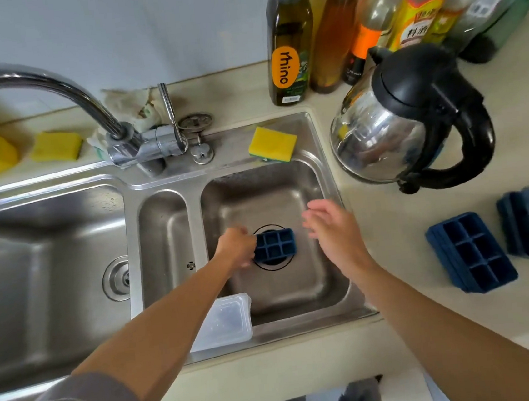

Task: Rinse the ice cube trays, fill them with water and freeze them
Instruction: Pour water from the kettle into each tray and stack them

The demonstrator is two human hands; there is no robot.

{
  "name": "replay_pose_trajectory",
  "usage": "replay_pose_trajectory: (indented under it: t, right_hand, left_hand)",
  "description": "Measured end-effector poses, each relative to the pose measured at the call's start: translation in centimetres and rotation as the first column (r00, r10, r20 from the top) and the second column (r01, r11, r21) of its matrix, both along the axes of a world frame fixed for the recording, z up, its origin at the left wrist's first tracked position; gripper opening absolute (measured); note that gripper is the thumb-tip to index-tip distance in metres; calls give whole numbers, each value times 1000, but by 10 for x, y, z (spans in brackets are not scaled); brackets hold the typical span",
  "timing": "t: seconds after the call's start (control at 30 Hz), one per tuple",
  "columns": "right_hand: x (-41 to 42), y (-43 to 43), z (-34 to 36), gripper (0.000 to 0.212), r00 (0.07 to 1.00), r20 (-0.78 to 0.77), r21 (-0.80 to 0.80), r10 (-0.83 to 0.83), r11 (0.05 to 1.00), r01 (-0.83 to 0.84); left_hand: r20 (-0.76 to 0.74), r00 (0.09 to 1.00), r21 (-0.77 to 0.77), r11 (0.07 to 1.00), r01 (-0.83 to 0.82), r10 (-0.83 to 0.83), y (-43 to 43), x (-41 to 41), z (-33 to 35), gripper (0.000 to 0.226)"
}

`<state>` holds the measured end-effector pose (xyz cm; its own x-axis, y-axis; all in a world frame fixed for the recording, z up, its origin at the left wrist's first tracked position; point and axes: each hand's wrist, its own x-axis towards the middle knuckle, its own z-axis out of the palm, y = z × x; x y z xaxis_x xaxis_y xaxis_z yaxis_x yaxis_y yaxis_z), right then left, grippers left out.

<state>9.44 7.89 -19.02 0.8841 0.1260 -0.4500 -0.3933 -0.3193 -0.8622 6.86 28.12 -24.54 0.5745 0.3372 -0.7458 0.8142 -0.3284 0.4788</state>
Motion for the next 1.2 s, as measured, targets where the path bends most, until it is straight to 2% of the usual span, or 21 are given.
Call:
replay_pose_trajectory:
  t: [0.1, 0.2, 0.33, 0.43, 0.5, 0.57, 0.63, 0.73, 0.93, 1.2]
  right_hand:
    - [-2, -26, 54, 14, 986, 156, 84, -61, 995, 48]
    - [0, -53, 108, 22, 933, 356, 90, -52, 996, 21]
    - [17, -88, 155, 30, 775, 613, 79, -154, 988, 134]
    - [40, -113, 163, 30, 673, 694, 59, -257, 951, 302]
    - [55, -127, 158, 37, 682, 668, 25, -298, 925, 379]
    - [68, -136, 145, 39, 764, 570, -34, -303, 920, 391]
    - [79, -141, 130, 42, 849, 458, -72, -263, 941, 331]
    - [85, -142, 114, 56, 911, 336, 26, -239, 969, 245]
    - [82, -135, 112, 66, 917, 279, 97, -286, 958, 270]
    - [44, -119, 113, 63, 903, 211, 133, -375, 926, 353]
  left_hand:
    - [64, 991, -143, 984, -107, 117, -7, -2, 19, 15]
    - [144, 974, -200, 969, -146, 177, -20, -2, 42, 13]
    - [265, 951, -173, 978, -113, 157, -44, 5, 69, 16]
    - [336, 930, -178, 980, -92, 149, -62, 8, 88, 17]
    - [377, 917, -184, 981, -59, 126, -74, 8, 100, 16]
    - [407, 908, -188, 982, -20, 96, -82, 7, 109, 15]
    - [423, 903, -179, 984, -4, 80, -88, 4, 116, 15]
    - [417, 904, -190, 982, -12, 92, -93, -3, 122, 16]
    - [373, 917, -233, 971, -56, 142, -96, -15, 123, 18]
    - [340, 918, -278, 955, -107, 202, -102, -14, 122, 19]
